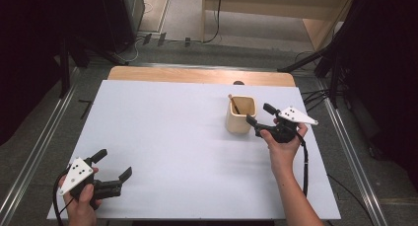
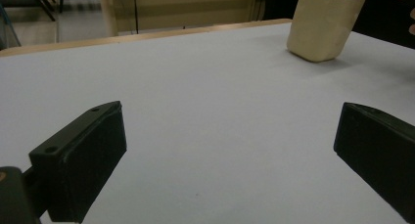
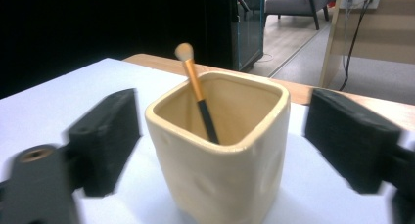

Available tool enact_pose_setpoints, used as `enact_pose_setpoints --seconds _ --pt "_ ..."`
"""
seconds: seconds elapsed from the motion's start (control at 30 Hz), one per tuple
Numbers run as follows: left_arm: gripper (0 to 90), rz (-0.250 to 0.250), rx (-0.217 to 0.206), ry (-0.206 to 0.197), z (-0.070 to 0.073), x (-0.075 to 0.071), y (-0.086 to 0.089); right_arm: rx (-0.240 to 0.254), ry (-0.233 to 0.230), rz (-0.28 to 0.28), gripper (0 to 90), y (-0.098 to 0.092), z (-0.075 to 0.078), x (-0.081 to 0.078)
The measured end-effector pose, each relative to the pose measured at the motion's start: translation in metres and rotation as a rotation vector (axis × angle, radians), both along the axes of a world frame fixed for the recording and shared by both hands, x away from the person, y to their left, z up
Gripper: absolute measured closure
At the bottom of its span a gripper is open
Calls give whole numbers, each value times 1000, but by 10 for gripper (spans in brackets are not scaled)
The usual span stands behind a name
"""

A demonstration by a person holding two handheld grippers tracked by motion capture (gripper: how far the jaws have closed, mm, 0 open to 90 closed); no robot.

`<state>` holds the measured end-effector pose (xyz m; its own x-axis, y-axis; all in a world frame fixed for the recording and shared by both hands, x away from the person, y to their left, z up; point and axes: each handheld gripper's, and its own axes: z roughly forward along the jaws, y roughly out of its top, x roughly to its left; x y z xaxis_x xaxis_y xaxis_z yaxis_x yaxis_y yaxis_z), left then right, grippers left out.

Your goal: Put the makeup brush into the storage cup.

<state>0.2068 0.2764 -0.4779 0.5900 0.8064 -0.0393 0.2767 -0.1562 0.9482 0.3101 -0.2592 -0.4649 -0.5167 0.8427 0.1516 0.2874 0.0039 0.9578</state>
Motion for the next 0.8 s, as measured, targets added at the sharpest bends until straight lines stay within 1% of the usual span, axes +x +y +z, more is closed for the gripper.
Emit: enact_pose_setpoints --seconds 0.07,0.13,0.17,0.27,0.4,0.47,0.7,0.8 --pt "0 -3 2 -1 0 0 0 7 -5 -2 81 -3 1 -4" --pt "0 -2 -1 -1 0 0 -1 22 4 -6 13 -4 1 -7" --pt "0 -3 -2 -2 0 0 -1 26 8 -9 0 -5 2 -9" --pt "0 -3 1 -1 0 0 -1 29 2 -9 0 -8 2 -15" --pt "0 -4 0 -2 0 0 -1 23 -6 13 0 -10 -1 -24" --pt "0 -4 1 -2 0 0 -1 24 -4 15 0 -11 -1 -25" --pt "0 -4 2 -3 0 0 -1 23 -4 32 0 -12 -5 -38" --pt "0 -4 2 -2 0 0 -1 25 -5 30 0 -14 -7 -43"
